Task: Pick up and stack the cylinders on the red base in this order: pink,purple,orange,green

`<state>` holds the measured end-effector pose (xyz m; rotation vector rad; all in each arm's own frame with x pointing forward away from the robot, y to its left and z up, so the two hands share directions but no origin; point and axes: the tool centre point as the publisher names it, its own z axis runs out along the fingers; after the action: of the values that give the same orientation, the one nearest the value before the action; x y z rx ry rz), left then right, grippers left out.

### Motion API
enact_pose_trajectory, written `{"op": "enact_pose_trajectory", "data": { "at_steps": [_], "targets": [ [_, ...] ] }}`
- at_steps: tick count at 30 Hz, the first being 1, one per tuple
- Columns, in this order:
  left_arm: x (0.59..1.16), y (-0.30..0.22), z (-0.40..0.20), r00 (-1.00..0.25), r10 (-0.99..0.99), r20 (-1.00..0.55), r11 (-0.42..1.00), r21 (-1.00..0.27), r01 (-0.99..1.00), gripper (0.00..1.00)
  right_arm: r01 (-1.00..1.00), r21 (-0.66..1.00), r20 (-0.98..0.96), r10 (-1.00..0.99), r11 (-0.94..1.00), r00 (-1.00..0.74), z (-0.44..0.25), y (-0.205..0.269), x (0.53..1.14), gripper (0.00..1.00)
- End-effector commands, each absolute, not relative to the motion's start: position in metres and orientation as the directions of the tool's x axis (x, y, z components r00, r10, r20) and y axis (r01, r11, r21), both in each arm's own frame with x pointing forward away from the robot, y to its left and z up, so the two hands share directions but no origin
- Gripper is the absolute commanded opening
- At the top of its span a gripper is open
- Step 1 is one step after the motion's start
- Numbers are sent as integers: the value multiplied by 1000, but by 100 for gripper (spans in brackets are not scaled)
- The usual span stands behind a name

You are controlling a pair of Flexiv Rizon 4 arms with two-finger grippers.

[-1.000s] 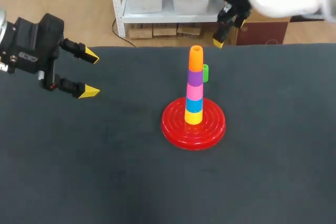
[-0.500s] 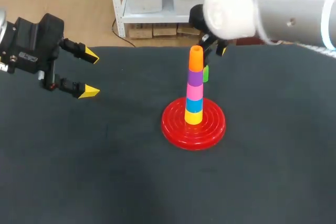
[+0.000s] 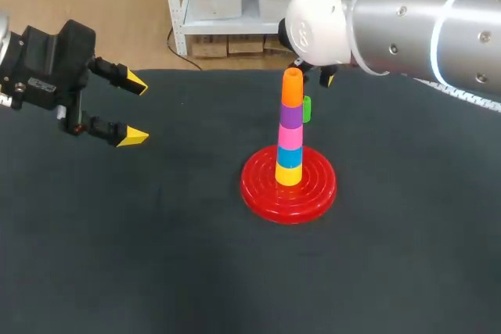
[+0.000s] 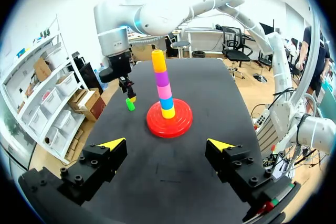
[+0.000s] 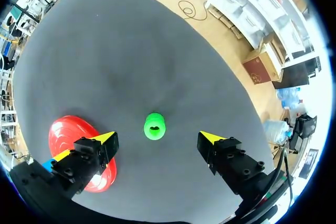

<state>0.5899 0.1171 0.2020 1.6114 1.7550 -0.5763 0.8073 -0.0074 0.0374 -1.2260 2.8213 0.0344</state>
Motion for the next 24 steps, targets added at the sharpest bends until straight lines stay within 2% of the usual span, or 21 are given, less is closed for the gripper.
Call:
{"op": "enact_pose_trajectory", "data": {
  "at_steps": [1, 10, 18, 24],
  "targets": [
    [590, 118, 201, -3, 682, -731, 136, 123, 983, 100, -732, 7, -48, -731, 681, -680, 32, -5, 820, 100],
    [590, 118, 201, -3, 682, -731, 136, 123, 983, 100, -737, 17, -30, -737, 675, -675, 25, -5, 826, 100],
    [590, 118, 201, -3, 682, -731, 136, 123, 983, 100, -744, 21, -20, -744, 668, -668, 23, -1, 829, 72],
    [590, 118, 201, -3, 682, -731, 136, 123, 983, 100, -747, 26, -18, -747, 664, -664, 20, 1, 829, 67]
  ]
}}
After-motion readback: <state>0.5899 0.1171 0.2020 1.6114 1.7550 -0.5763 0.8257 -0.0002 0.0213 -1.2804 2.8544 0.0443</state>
